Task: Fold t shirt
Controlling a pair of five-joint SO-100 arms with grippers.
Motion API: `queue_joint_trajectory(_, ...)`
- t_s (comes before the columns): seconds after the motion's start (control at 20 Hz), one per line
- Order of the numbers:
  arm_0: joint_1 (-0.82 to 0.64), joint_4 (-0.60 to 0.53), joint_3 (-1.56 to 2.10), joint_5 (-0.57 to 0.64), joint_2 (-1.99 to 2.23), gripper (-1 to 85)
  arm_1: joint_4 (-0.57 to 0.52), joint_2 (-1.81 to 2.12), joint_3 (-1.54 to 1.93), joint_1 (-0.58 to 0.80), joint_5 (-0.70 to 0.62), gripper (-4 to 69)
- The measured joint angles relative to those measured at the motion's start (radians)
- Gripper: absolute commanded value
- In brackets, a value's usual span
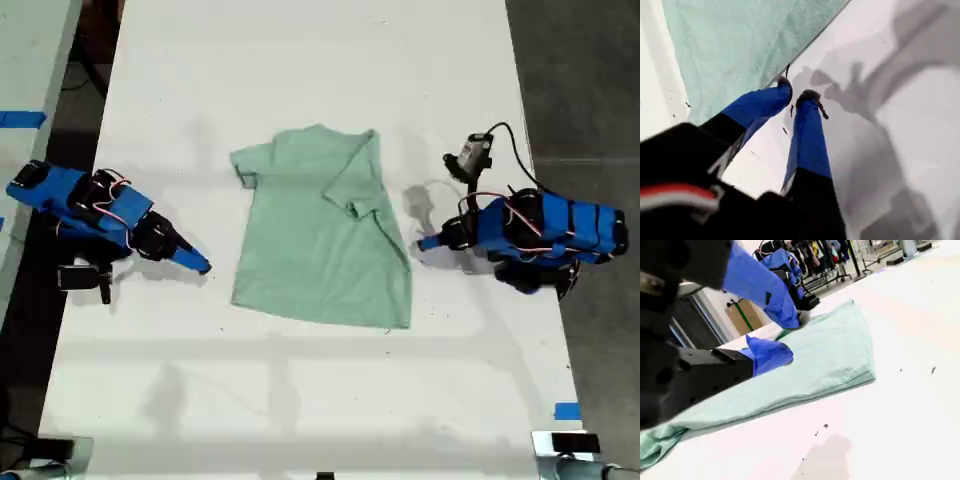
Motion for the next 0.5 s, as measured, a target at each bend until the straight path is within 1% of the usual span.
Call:
queue_joint_trajectory(0.05, 0.000, -0.005, 0.000, -0.002, 0.002, -0.3, 0.000, 0.000, 0.000, 0.000, 0.000, 1.7)
queue_joint_trajectory(0.1, -0.043, -0.018, 0.000, -0.044, 0.005, -0.3, 0.000, 0.002, 0.000, 0.035, 0.020, 1.7)
queue_joint_trajectory(0.15, -0.167, -0.021, 0.000, -0.132, 0.005, -0.3, 0.000, 0.002, 0.002, 0.092, 0.052, 1.7)
queue_joint_trajectory(0.2, -0.351, -0.020, 0.000, -0.196, 0.006, -0.3, 0.000, 0.002, 0.003, 0.084, 0.061, 1.7)
queue_joint_trajectory(0.25, -0.505, -0.018, 0.000, -0.222, 0.008, -0.3, 0.000, 0.002, 0.003, 0.089, 0.061, 1.7)
queue_joint_trajectory(0.3, -0.581, -0.018, 0.000, -0.230, 0.008, -0.3, 0.000, 0.002, 0.003, 0.107, 0.064, 1.7)
queue_joint_trajectory(0.5, -0.589, -0.017, 0.000, -0.236, 0.008, -0.3, 0.000, 0.002, 0.003, 0.097, 0.069, 1.7)
